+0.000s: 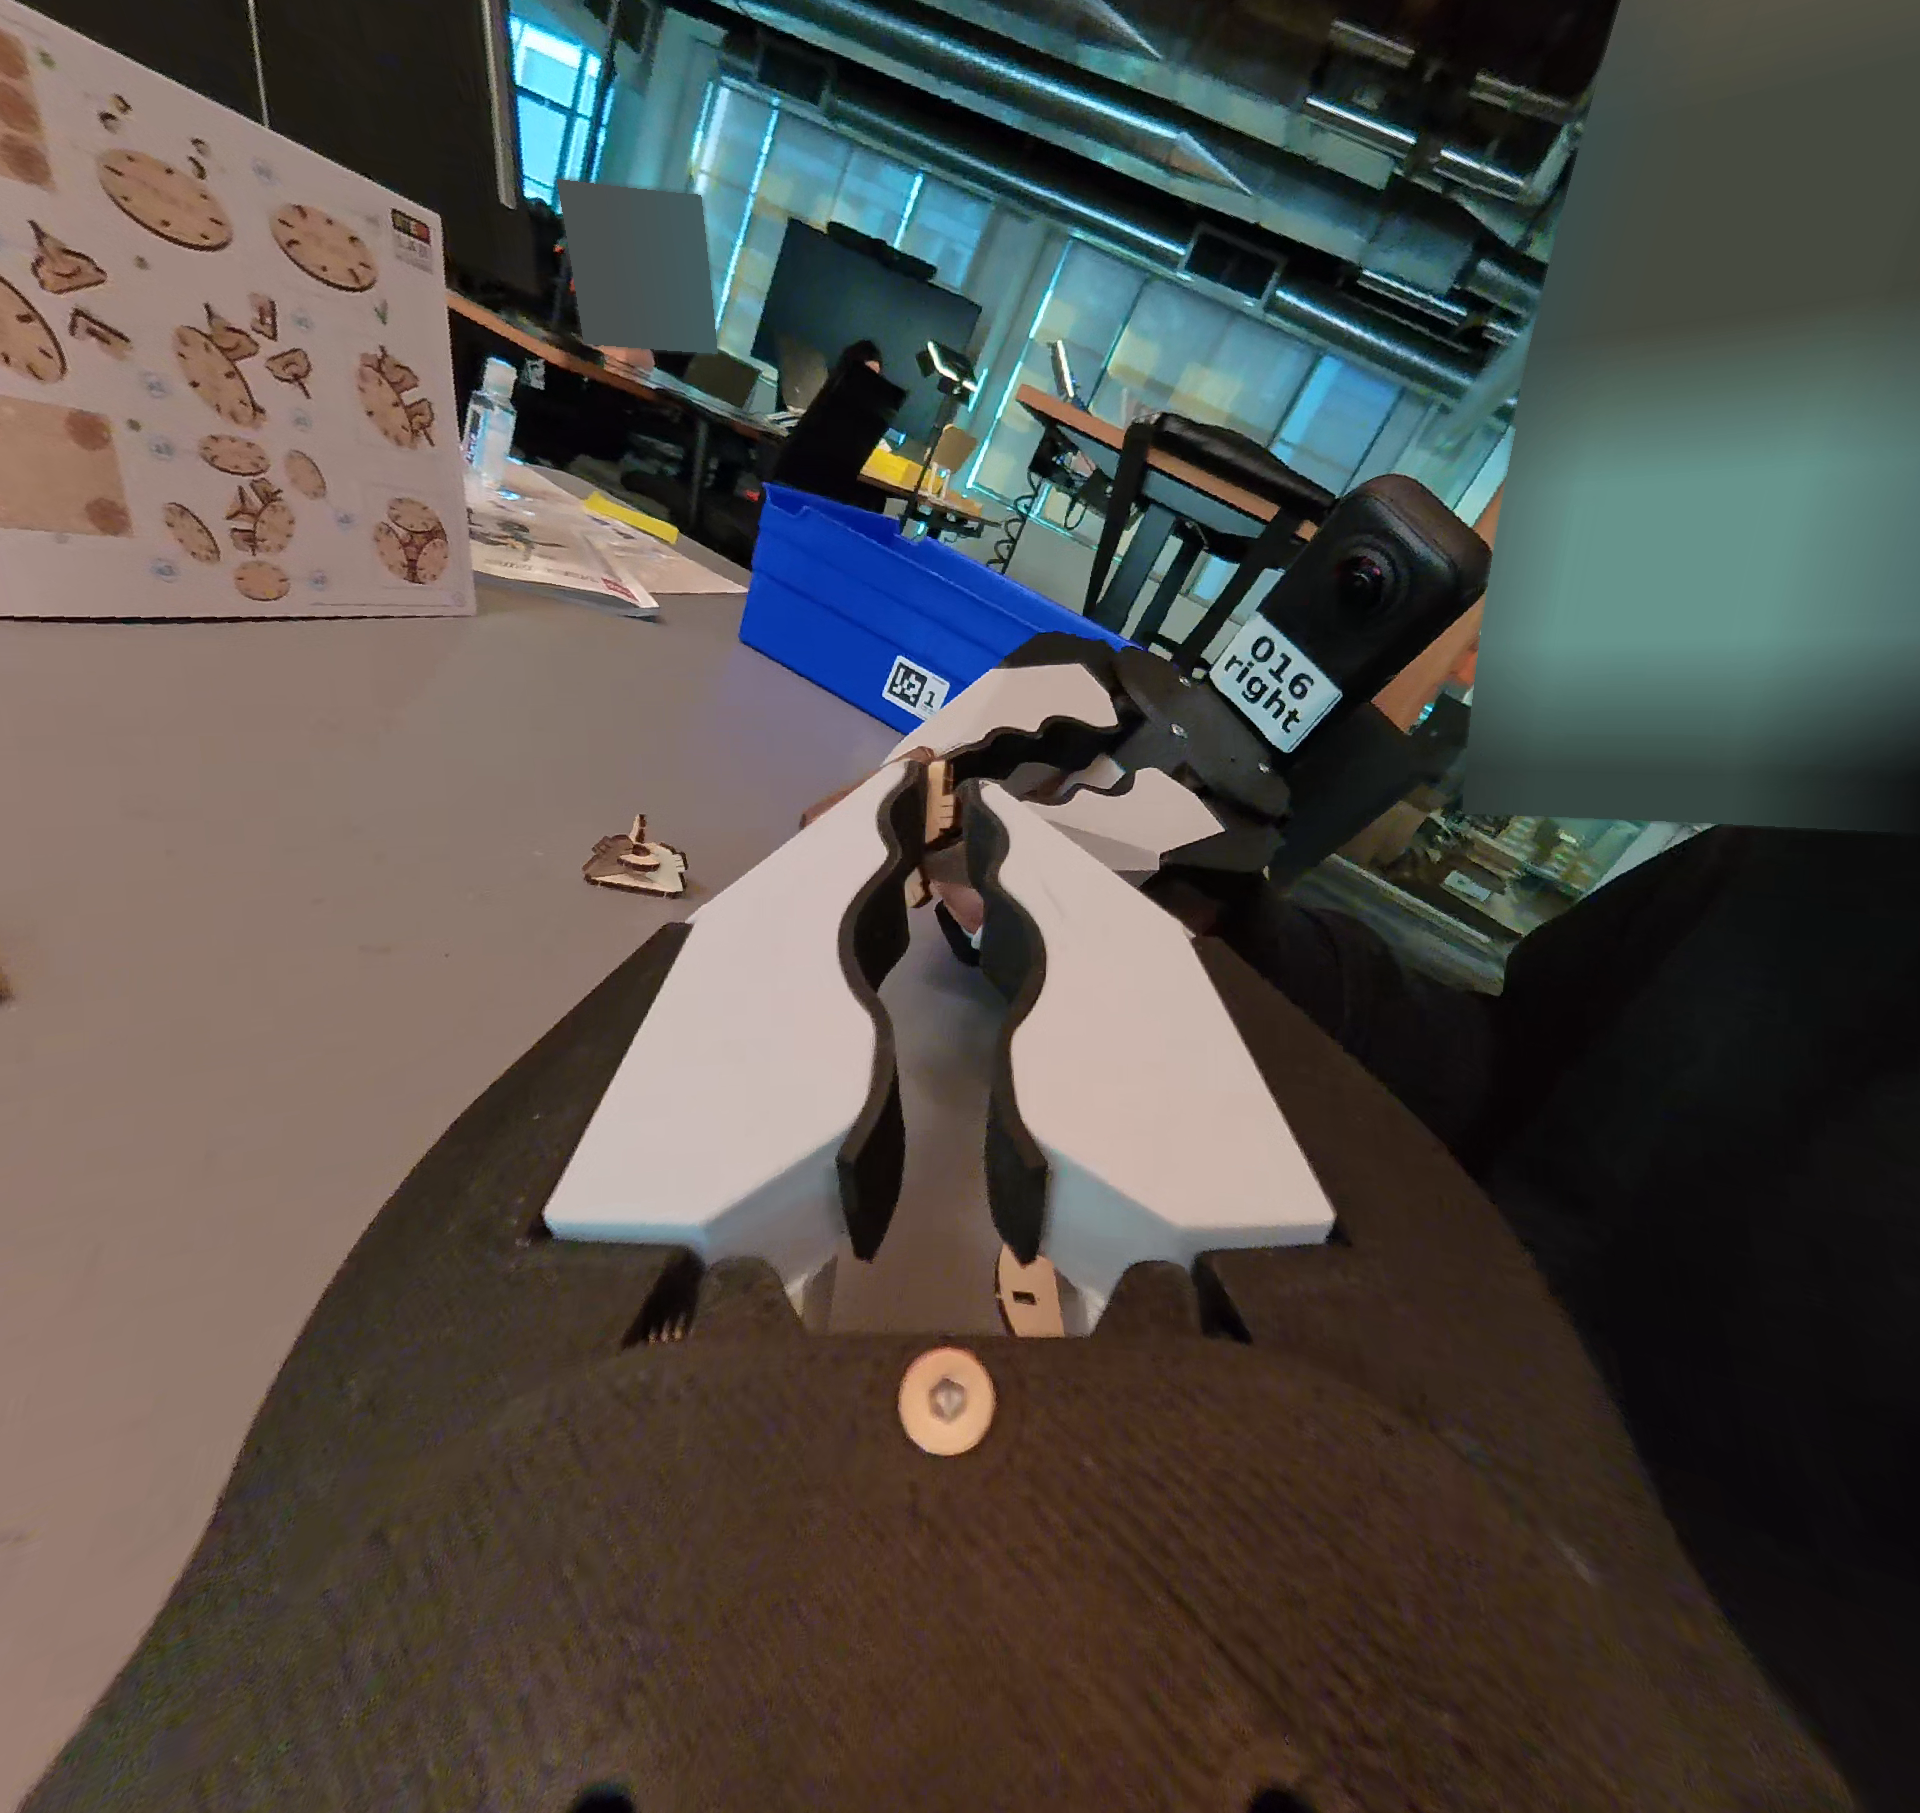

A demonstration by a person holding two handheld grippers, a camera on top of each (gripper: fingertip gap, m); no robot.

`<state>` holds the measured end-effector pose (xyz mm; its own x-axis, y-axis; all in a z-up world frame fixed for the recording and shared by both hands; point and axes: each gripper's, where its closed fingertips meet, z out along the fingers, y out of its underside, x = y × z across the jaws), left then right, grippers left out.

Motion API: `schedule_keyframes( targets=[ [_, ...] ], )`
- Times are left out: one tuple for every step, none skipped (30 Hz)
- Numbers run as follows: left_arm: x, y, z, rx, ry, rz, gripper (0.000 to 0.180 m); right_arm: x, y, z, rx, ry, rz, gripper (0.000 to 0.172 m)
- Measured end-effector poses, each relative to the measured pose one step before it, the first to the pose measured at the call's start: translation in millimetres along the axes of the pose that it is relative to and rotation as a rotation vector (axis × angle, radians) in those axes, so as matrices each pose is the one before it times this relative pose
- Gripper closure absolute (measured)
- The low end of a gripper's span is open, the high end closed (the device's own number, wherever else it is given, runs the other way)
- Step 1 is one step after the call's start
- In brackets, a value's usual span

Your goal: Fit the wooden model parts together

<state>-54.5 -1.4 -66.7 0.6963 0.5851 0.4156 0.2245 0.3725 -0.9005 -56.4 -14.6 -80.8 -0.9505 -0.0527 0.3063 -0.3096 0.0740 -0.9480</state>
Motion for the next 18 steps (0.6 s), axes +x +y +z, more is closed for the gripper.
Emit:
schedule_keyframes(
  targets=[
    [-0.76, -0.35, -0.21, 0.0023, -0.0045, -0.0011, 0.176, 0.31, 0.27, 0.1, -0.0016, 0.0024, -0.0013, 0.16],
    [-0.12, -0.34, -0.33, 0.0029, 0.0006, -0.003, 0.177, 0.25, -0.16, -0.06, 0.0007, 0.0012, 0.0005, 0.16],
    [-0.14, -0.36, -0.34, 0.0022, 0.0027, -0.0055, 0.177, 0.04, -0.38, -0.2, 0.0017, 0.0, 0.0014, 0.16],
    [-0.42, -0.45, -0.51, 0.0033, 0.0018, -0.0069, 0.177, 0.1, -0.23, -0.1, 0.0015, -0.0002, 0.0011, 0.161],
    [-0.27, -0.55, -0.41, 0.0037, 0.0033, -0.0072, 0.178, -0.03, -0.35, -0.15, 0.0022, -0.0005, 0.0011, 0.161],
    [-0.02, -0.41, -0.46, 0.0033, 0.0053, -0.0074, 0.178, -0.12, -0.51, -0.17, 0.0034, -0.001, 0.0013, 0.161],
    [0.26, -0.43, -0.46, 0.0034, 0.007, -0.0078, 0.178, -0.27, -0.61, -0.03, 0.004, -0.002, 0.0015, 0.161],
    [0.26, -0.78, -0.71, 0.0054, 0.0084, -0.0079, 0.179, -0.55, -0.85, -0.21, 0.0056, -0.0029, 0.002, 0.16],
    [-0.17, -0.97, -0.87, 0.0076, 0.0053, -0.0086, 0.179, -0.51, -1.11, -0.18, 0.0075, -0.0027, 0.0017, 0.16],
    [-0.32, -1.25, -0.89, 0.0086, 0.0048, -0.0099, 0.18, -1.06, -1.09, -0.13, 0.0066, -0.0055, -0.0002, 0.159],
    [-0.34, -1.37, -0.86, 0.0102, 0.0062, -0.0124, 0.18, -2.15, -0.13, 0.21, 0.0012, -0.0121, -0.001, 0.157],
    [-0.56, -0.78, -0.59, 0.0062, 0.0046, -0.0132, 0.18, -2.48, 1.03, 1.0, -0.0052, -0.0125, -0.0003, 0.154],
    [-0.74, -0.26, -0.32, 0.0031, 0.0033, -0.0132, 0.18, -1.99, 1.59, 1.48, -0.0092, -0.0073, -0.0033, 0.151],
    [-0.4, -0.04, -0.22, 0.0018, 0.0036, -0.0112, 0.18, -2.03, 1.79, 1.39, -0.0103, -0.0052, -0.009, 0.149],
    [-0.42, -0.08, -0.04, 0.0008, 0.0012, -0.0071, 0.18, -1.72, 1.58, 1.12, -0.0086, -0.0042, -0.0106, 0.148],
    [-0.7, -0.19, -0.2, 0.0016, -0.0024, -0.0034, 0.18, -1.29, 1.38, 0.99, -0.0073, -0.0018, -0.0079, 0.148],
    [-0.77, -0.3, -0.32, 0.0024, -0.0042, -0.0022, 0.18, -0.46, 1.1, 0.77, -0.0064, 0.0003, -0.0046, 0.147],
    [-0.5, -0.1, -0.16, 0.0007, -0.0017, -0.0032, 0.18, -0.42, 0.85, 0.34, -0.0047, -0.001, -0.0022, 0.147]
  ],
)
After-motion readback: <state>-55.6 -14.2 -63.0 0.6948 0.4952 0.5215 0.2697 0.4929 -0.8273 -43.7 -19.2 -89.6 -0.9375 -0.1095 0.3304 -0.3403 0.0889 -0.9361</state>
